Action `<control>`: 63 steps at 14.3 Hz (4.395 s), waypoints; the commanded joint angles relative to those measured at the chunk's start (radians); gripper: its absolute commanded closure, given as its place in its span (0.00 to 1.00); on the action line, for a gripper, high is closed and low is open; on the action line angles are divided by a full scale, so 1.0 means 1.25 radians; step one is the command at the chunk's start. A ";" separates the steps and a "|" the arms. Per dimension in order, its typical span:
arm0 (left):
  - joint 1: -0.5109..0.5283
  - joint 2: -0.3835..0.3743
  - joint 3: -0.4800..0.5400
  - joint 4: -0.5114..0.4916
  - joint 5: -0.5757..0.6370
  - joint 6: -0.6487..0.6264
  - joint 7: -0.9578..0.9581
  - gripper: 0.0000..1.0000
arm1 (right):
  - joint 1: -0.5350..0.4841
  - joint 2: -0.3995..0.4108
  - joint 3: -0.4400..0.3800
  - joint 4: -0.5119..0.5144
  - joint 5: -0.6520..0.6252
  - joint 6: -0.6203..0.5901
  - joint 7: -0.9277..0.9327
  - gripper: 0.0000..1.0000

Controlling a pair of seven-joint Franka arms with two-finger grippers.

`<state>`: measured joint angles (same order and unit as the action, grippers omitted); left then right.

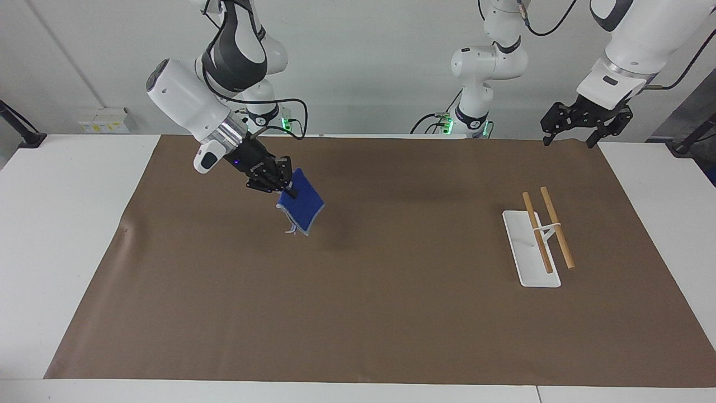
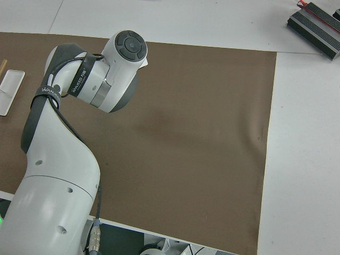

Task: Right arm passes towel to left arm to hang
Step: 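Lift the towel with the right gripper while the left gripper approaches, then close the left gripper on the towel held by the right gripper, then open the right gripper and pull back while the left gripper holds towel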

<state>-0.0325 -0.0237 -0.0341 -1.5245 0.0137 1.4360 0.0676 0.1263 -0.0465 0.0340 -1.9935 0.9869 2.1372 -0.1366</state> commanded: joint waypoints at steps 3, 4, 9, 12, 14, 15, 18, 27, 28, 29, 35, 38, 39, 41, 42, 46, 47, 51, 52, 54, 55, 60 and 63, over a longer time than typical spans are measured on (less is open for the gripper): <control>-0.059 -0.040 -0.008 -0.047 0.014 -0.022 -0.023 0.00 | -0.009 -0.005 0.035 -0.001 0.204 -0.024 -0.022 1.00; -0.070 -0.044 -0.010 -0.053 0.009 -0.017 -0.053 0.00 | -0.008 -0.001 0.035 -0.005 0.257 -0.032 -0.039 1.00; -0.110 -0.074 -0.010 -0.137 -0.116 0.122 -0.276 0.00 | 0.015 0.025 0.038 -0.020 0.444 -0.051 -0.082 1.00; -0.151 -0.084 -0.010 -0.176 -0.162 0.230 -0.474 0.00 | 0.033 0.027 0.039 -0.036 0.517 -0.048 -0.107 1.00; -0.176 -0.088 -0.010 -0.193 -0.207 0.303 -0.569 0.00 | 0.039 0.029 0.039 -0.040 0.560 -0.046 -0.115 1.00; -0.195 -0.088 -0.010 -0.200 -0.221 0.338 -0.628 0.00 | 0.050 0.027 0.038 -0.042 0.563 -0.040 -0.115 1.00; -0.217 -0.089 -0.010 -0.227 -0.259 0.449 -0.764 0.00 | 0.056 0.027 0.039 -0.051 0.564 -0.033 -0.117 1.00; -0.351 -0.153 -0.010 -0.395 -0.324 0.737 -1.159 0.00 | 0.065 0.026 0.039 -0.051 0.607 -0.033 -0.119 1.00; -0.363 -0.155 -0.010 -0.406 -0.325 0.770 -1.202 0.00 | 0.074 0.026 0.039 -0.051 0.624 -0.032 -0.119 1.00; -0.375 -0.159 -0.010 -0.417 -0.324 0.801 -1.236 0.00 | 0.076 0.026 0.039 -0.050 0.635 -0.030 -0.123 1.00; -0.412 -0.153 -0.011 -0.435 -0.331 0.931 -1.287 0.00 | 0.076 0.026 0.039 -0.048 0.649 -0.031 -0.135 1.00; -0.424 -0.149 -0.010 -0.435 -0.331 0.956 -1.321 0.00 | 0.076 0.026 0.039 -0.047 0.649 -0.032 -0.135 1.00; -0.430 -0.150 -0.010 -0.436 -0.331 0.956 -1.324 0.00 | 0.076 0.026 0.039 -0.046 0.649 -0.031 -0.135 1.00; -0.430 -0.150 -0.010 -0.436 -0.331 0.957 -1.329 0.00 | 0.076 0.026 0.039 -0.046 0.649 -0.033 -0.136 1.00; -0.430 -0.149 -0.010 -0.437 -0.331 0.957 -1.329 0.00 | 0.076 0.026 0.039 -0.046 0.649 -0.033 -0.137 1.00; -0.429 -0.148 -0.010 -0.436 -0.331 0.956 -1.340 0.40 | 0.076 0.026 0.039 -0.047 0.649 -0.033 -0.141 1.00; -0.429 -0.148 -0.010 -0.436 -0.331 0.953 -1.357 0.69 | 0.076 0.026 0.039 -0.047 0.649 -0.032 -0.142 1.00; -0.427 -0.148 -0.008 -0.436 -0.331 0.946 -1.356 1.00 | 0.076 0.026 0.041 -0.046 0.657 -0.033 -0.153 1.00; -0.427 -0.148 -0.008 -0.435 -0.331 0.947 -1.352 1.00 | 0.078 0.024 0.042 -0.046 0.683 -0.032 -0.157 1.00; -0.426 -0.147 -0.008 -0.433 -0.331 0.948 -1.351 1.00 | 0.084 0.024 0.042 -0.046 0.690 -0.031 -0.168 1.00; -0.423 -0.147 -0.008 -0.432 -0.331 0.948 -1.350 1.00 | 0.084 0.024 0.042 -0.046 0.690 -0.031 -0.168 1.00; -0.408 -0.143 -0.006 -0.426 -0.331 0.955 -1.350 1.00 | 0.083 0.020 0.040 -0.031 0.688 -0.022 -0.157 0.83; -0.396 -0.138 -0.005 -0.420 -0.324 0.956 -1.348 1.00 | 0.086 -0.007 0.044 -0.020 0.677 0.071 -0.151 0.00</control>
<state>-0.5383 -0.1874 -0.0393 -2.0395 -0.3822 2.6149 -1.6256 0.2335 -0.0203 0.0786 -2.0221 1.8197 2.1577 -0.3130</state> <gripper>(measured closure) 0.982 0.692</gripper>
